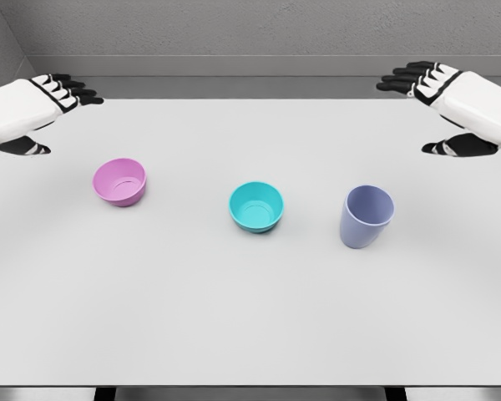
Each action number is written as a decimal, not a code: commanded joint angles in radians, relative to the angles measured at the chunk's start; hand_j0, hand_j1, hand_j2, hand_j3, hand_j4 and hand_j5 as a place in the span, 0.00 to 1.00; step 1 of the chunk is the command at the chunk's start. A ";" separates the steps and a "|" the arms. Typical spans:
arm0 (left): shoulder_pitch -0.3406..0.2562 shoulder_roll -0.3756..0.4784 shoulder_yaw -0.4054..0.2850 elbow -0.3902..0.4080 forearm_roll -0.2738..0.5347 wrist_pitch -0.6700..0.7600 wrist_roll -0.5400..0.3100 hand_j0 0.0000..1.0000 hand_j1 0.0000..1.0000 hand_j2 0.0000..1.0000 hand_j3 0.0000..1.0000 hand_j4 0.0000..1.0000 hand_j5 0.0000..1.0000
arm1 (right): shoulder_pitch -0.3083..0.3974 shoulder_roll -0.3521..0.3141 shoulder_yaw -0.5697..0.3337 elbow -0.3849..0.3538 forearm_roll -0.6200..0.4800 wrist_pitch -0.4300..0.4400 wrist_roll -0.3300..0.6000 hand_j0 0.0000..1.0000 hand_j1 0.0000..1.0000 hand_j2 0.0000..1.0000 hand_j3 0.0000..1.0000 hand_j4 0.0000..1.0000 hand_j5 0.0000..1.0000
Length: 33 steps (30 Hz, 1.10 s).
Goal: Stacking bowl and cup with both arms
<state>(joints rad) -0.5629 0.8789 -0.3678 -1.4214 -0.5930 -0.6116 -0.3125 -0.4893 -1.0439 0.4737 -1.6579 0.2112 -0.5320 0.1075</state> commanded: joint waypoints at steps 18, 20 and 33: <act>-0.094 -0.037 -0.244 0.039 -0.105 0.001 -0.085 1.00 1.00 1.00 1.00 1.00 1.00 | 0.023 -0.001 -0.004 -0.028 -0.006 0.000 0.000 1.00 1.00 1.00 1.00 1.00 1.00; -0.092 -0.040 -0.249 0.039 -0.102 0.001 -0.083 1.00 1.00 1.00 1.00 1.00 1.00 | 0.040 -0.001 -0.004 -0.040 -0.006 0.000 0.000 1.00 1.00 1.00 1.00 1.00 1.00; -0.092 -0.075 -0.278 0.036 -0.105 0.001 -0.085 1.00 1.00 1.00 1.00 1.00 1.00 | 0.054 0.004 -0.012 -0.062 -0.007 0.004 0.000 1.00 1.00 1.00 1.00 1.00 1.00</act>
<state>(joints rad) -0.6550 0.8131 -0.6450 -1.3851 -0.7024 -0.6126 -0.3977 -0.4357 -1.0398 0.4627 -1.7191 0.2103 -0.5284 0.1080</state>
